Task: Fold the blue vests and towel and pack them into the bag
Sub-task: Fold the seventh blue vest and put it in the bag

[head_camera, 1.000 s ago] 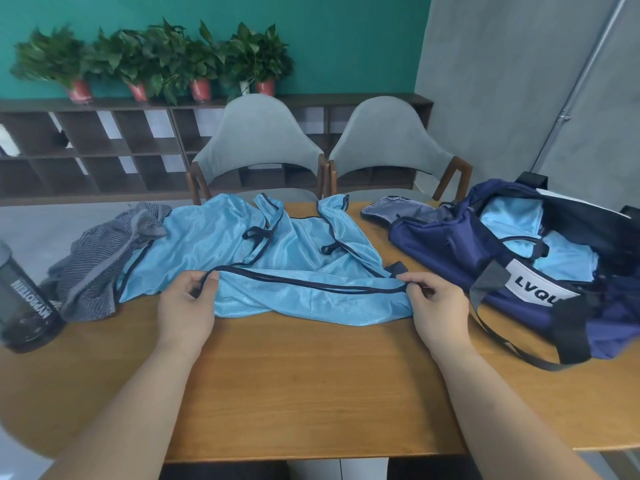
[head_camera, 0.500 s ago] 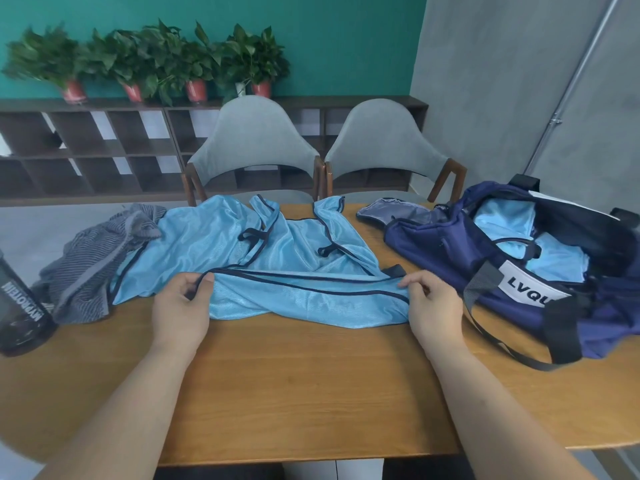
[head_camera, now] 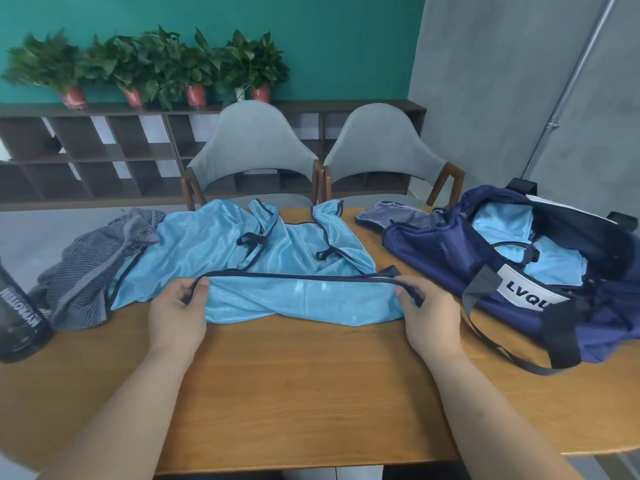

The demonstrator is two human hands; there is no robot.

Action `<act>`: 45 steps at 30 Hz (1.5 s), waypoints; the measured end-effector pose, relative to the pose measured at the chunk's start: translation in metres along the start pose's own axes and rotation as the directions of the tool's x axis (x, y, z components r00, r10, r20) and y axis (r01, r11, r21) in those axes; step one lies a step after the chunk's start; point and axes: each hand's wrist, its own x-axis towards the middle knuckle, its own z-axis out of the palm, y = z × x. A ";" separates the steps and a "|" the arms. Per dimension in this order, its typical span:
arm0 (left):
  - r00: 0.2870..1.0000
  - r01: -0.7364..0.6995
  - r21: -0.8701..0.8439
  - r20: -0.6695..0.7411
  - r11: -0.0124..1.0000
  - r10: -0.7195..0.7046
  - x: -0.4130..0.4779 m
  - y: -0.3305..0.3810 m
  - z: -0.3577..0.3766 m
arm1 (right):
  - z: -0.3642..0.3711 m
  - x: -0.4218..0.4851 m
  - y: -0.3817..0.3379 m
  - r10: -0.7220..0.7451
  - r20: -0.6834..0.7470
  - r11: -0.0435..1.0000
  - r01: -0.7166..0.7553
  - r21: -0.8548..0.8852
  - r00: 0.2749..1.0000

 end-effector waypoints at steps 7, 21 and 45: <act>0.999 0.032 -0.043 0.000 0.999 -0.032 -0.002 0.001 0.000 | 0.002 0.004 0.007 0.101 -0.017 0.984 -0.097 0.150 0.995; 0.991 0.073 -0.124 0.119 0.990 -0.058 0.001 0.040 -0.020 | -0.012 0.015 -0.014 0.167 0.024 0.918 -0.164 0.360 0.986; 0.886 -0.463 0.422 0.198 0.779 0.419 0.101 0.321 -0.096 | -0.186 0.167 -0.232 -0.245 -0.045 0.946 0.249 0.206 0.969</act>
